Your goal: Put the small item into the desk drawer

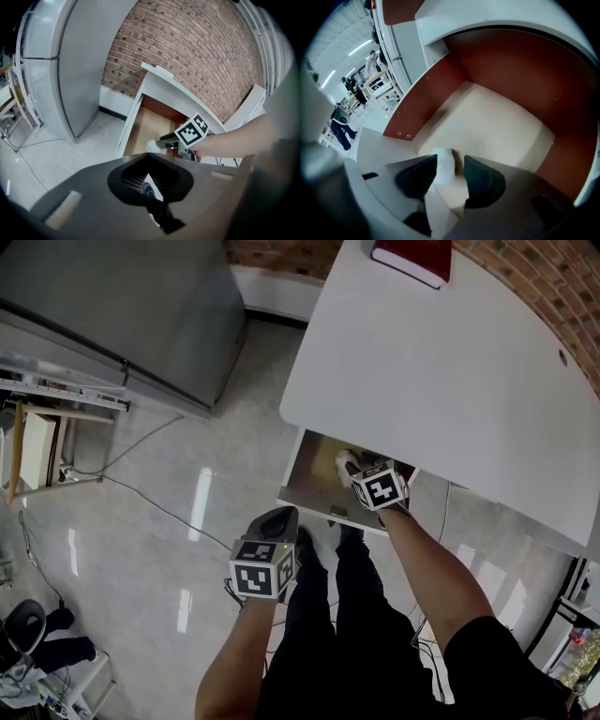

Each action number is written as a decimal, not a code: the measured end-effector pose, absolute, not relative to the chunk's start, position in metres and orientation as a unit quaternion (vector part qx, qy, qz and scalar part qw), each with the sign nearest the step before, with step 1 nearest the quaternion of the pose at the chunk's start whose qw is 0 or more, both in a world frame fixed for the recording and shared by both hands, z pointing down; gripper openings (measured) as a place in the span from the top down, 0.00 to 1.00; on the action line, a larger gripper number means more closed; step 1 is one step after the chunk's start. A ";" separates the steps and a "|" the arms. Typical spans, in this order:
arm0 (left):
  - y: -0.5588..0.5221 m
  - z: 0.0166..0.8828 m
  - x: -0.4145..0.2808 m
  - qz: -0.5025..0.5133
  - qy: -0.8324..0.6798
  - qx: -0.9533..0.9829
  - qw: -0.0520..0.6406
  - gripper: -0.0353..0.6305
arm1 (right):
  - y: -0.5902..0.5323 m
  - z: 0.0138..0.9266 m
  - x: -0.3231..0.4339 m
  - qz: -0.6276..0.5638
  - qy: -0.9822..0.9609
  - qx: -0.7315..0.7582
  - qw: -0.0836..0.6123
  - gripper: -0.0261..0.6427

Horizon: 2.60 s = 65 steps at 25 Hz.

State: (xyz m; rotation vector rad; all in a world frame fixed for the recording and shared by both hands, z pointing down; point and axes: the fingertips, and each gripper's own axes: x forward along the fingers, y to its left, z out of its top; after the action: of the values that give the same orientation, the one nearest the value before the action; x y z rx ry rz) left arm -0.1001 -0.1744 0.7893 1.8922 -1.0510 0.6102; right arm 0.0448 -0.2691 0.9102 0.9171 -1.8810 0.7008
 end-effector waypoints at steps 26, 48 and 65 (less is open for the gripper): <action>-0.174 0.646 -0.119 0.216 -0.423 0.785 0.398 0.93 | -0.161 0.728 0.047 0.370 -0.768 0.411 0.323 0.72; -0.155 0.545 -0.134 0.161 -0.468 0.795 0.351 0.93 | -0.144 0.572 0.068 0.321 -0.822 0.422 0.209 0.75; -0.166 0.489 -0.048 0.167 -0.487 0.803 0.301 0.93 | -0.155 0.526 0.148 0.319 -0.846 0.401 0.146 0.80</action>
State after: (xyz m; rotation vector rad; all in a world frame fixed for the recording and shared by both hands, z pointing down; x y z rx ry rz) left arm -0.0484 -0.1656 0.4888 2.1288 -1.2917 0.4434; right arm 0.1479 -0.1552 0.5263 1.1559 -2.4371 0.9184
